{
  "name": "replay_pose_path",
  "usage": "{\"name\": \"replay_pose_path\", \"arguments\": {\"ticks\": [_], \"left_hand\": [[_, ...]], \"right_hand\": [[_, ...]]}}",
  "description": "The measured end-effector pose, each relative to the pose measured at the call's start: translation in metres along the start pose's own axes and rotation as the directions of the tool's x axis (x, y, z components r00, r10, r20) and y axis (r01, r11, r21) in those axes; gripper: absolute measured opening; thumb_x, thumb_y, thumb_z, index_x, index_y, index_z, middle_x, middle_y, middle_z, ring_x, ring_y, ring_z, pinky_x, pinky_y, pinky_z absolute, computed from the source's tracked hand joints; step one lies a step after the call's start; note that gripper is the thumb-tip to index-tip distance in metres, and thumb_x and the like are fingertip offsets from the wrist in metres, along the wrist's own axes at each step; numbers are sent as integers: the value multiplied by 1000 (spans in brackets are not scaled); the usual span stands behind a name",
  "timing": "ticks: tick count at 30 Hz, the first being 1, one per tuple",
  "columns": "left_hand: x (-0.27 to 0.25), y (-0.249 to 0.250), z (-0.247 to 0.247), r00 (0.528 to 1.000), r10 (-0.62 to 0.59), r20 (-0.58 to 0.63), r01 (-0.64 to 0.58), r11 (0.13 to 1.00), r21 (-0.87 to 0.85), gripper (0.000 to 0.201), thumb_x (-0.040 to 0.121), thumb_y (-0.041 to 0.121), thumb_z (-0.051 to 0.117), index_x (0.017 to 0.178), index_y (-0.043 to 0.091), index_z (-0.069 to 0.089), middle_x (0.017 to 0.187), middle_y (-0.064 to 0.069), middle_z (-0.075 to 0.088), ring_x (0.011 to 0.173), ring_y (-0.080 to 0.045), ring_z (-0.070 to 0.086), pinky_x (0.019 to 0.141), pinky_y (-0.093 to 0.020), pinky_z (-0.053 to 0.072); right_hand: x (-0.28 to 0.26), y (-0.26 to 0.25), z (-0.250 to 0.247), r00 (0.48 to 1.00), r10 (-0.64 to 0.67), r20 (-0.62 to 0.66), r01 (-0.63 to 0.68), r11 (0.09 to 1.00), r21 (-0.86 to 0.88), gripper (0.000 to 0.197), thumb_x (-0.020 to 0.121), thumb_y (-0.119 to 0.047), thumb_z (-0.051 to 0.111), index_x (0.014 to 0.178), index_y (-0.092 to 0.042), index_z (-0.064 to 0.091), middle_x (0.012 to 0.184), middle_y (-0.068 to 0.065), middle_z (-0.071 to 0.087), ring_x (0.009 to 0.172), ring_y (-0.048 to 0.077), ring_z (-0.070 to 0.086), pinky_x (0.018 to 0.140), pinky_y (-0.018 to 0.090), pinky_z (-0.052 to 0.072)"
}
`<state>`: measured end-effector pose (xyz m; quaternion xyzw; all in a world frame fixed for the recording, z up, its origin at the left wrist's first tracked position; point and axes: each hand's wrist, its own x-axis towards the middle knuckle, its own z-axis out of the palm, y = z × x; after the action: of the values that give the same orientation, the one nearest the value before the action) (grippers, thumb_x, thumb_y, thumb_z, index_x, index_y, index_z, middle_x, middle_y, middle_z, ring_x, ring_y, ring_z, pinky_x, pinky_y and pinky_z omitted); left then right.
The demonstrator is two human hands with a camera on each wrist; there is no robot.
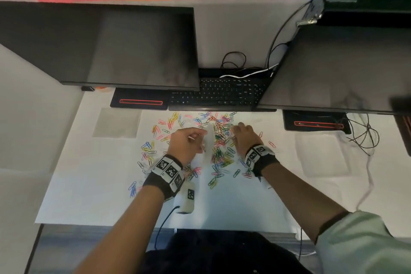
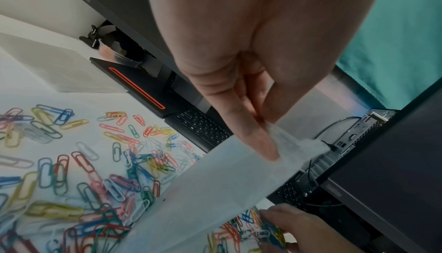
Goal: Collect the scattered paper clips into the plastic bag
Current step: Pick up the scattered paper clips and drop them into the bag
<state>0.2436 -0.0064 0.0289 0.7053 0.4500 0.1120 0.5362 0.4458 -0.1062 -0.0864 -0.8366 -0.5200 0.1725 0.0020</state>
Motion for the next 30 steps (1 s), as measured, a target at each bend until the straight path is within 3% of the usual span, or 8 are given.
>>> {"name": "replay_pose_path", "arguments": {"ticks": [5, 8, 10, 13, 17, 23, 27, 30], "left_hand": [[1, 0, 10, 1000, 9, 13, -9, 1000, 13, 17, 94, 8, 63, 103, 14, 76, 85, -5, 69, 69, -28, 73, 66, -41, 64], [1, 0, 11, 1000, 1, 13, -1, 1000, 14, 18, 94, 8, 62, 104, 15, 76, 80, 0, 68, 64, -20, 70, 68, -39, 64], [2, -1, 13, 1000, -8, 9, 8, 1000, 5, 18, 94, 8, 62, 103, 16, 76, 81, -5, 70, 66, -22, 71, 69, -40, 64], [3, -4, 16, 1000, -17, 7, 18, 1000, -14, 18, 95, 8, 62, 100, 18, 75, 87, -15, 72, 74, -33, 73, 71, -45, 63], [2, -7, 24, 1000, -30, 7, 30, 999, -18, 19, 95, 7, 60, 103, 16, 75, 86, -16, 73, 73, -32, 73, 73, -46, 63], [-2, 0, 46, 1000, 23, 10, -24, 999, 46, 20, 94, 4, 60, 107, 11, 73, 88, -13, 71, 71, -33, 73, 68, -44, 63], [-6, 3, 56, 998, 60, 6, -60, 995, 83, 21, 94, 4, 60, 98, 18, 75, 85, -11, 71, 67, -29, 74, 68, -46, 63], [-8, 5, 61, 997, 75, -1, -75, 993, 95, 21, 94, 5, 61, 96, 21, 75, 83, -9, 72, 65, -26, 74, 67, -46, 63]], "right_hand": [[7, 13, -10, 999, 42, -26, -42, 999, 7, 23, 90, -6, 55, 110, -7, 67, 110, 10, 60, 100, 26, 59, 86, 34, 53], [10, 30, -22, 969, 244, -29, -220, 915, 338, 17, 90, -17, 64, 101, -9, 75, 102, 4, 71, 91, 20, 66, 85, 22, 53], [6, 38, -32, 916, 387, 104, -345, 631, 695, 14, 82, -16, 74, 93, -8, 76, 93, 2, 73, 77, 13, 69, 74, 13, 53], [-13, 38, -52, 906, 295, 304, -341, 81, 937, 19, 77, -10, 77, 95, -3, 74, 104, 15, 73, 87, 22, 73, 84, 31, 57], [-43, 17, -83, 950, 89, 300, -281, -183, 942, 28, 82, -9, 72, 108, 1, 69, 106, 13, 72, 97, 22, 71, 84, 26, 57], [-61, -24, -84, 950, -27, 312, -313, -54, 948, 22, 82, -5, 71, 102, 3, 71, 99, 14, 74, 91, 25, 72, 77, 24, 57], [-59, -31, -69, 949, 163, 269, -297, 188, 936, 13, 86, -5, 68, 96, 1, 73, 95, 14, 73, 80, 21, 70, 69, 22, 58], [-62, -36, -65, 973, 162, 161, -220, 467, 857, 14, 86, -12, 65, 94, -13, 76, 86, -2, 72, 76, 13, 64, 69, 23, 51]]}}
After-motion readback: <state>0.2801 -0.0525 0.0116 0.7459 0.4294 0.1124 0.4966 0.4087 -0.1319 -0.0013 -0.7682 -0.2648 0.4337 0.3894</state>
